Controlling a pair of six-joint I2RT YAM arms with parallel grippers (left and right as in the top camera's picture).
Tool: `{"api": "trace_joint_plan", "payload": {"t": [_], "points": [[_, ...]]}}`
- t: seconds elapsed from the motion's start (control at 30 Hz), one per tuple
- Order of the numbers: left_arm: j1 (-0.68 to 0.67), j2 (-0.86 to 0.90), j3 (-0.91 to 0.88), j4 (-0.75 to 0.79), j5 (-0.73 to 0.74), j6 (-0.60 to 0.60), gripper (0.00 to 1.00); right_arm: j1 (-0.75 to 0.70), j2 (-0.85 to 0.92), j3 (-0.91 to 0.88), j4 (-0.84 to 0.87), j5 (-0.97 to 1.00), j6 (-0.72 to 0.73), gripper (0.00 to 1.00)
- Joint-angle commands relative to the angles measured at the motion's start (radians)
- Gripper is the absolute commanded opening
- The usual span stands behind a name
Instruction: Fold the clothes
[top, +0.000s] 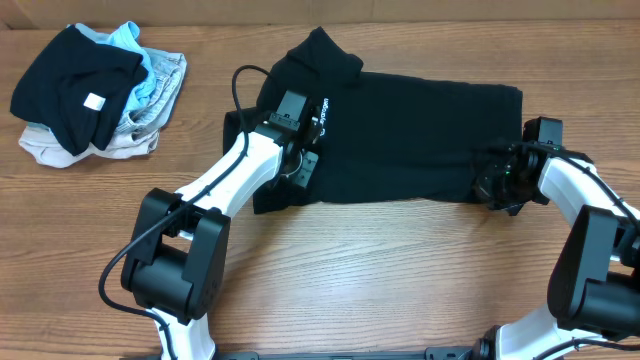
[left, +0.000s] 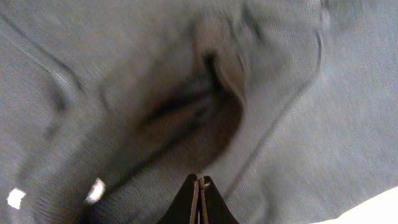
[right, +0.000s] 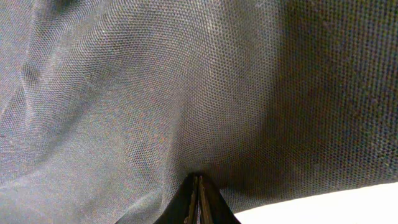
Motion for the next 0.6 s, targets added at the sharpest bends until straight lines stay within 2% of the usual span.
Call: {"api": "trace_joint_plan", "payload": {"t": [0.0,0.13,0.3,0.57], "points": [[-0.006,0.008,-0.007,-0.036,0.080,-0.031,0.04,-0.001,0.001,-0.003,0.000,0.011,0.005,0.05],[-0.011,0.008,-0.016,-0.056,0.051,-0.021,0.04,-0.001,0.001,-0.003,0.002,0.011,0.005,0.05],[-0.010,0.015,-0.068,0.020,0.040,-0.021,0.06,-0.001,0.001,-0.003,0.000,0.011,0.005,0.05],[0.001,0.032,-0.072,0.094,-0.091,-0.021,0.04,-0.001,0.001,-0.003,0.000,0.011,0.005,0.05]]}}
